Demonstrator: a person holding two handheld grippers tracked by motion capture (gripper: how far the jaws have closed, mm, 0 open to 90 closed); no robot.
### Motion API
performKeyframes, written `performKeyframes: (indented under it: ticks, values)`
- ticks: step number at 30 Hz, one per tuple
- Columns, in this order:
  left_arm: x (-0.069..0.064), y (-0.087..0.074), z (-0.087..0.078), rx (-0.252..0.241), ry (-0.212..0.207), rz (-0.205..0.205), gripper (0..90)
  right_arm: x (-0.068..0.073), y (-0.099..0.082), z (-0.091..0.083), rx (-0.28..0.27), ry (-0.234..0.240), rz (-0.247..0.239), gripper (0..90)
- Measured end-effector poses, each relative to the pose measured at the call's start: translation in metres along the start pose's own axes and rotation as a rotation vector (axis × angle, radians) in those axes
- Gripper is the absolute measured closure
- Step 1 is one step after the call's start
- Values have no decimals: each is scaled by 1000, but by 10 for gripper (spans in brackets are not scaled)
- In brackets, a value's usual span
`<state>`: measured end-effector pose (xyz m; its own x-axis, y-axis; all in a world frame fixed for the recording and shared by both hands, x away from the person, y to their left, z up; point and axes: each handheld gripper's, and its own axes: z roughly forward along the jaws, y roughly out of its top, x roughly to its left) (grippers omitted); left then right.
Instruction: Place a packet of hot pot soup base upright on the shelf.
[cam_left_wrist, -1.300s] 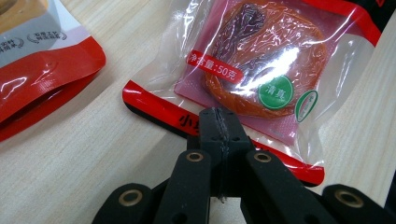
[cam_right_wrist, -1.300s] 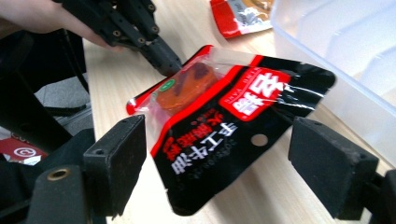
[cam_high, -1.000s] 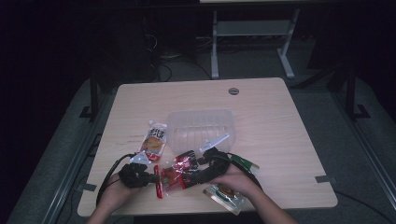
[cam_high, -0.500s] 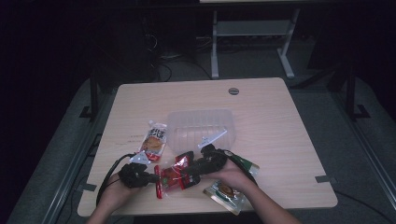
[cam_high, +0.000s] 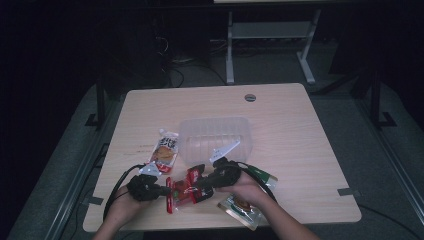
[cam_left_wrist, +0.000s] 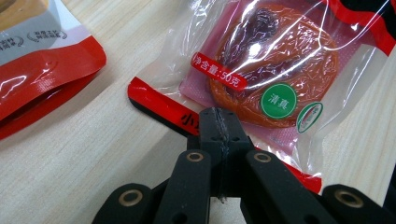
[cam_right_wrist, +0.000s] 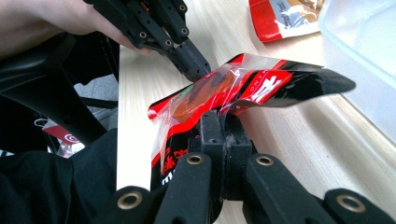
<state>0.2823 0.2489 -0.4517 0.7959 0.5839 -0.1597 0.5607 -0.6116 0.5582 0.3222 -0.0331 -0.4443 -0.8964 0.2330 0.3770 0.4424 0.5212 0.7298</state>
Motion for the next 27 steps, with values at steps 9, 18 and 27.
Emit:
performKeyframes:
  ticks: [9,18,27]
  values:
    - [-4,0,0,-6,-5,36,896,4,0,-1,-62,72,-36,900]
    - [-10,5,-4,-87,-37,51,896,13,5,-19,-173,147,-25,900]
    - [-24,17,-5,-182,-78,111,895,25,10,-24,-221,202,-49,900]
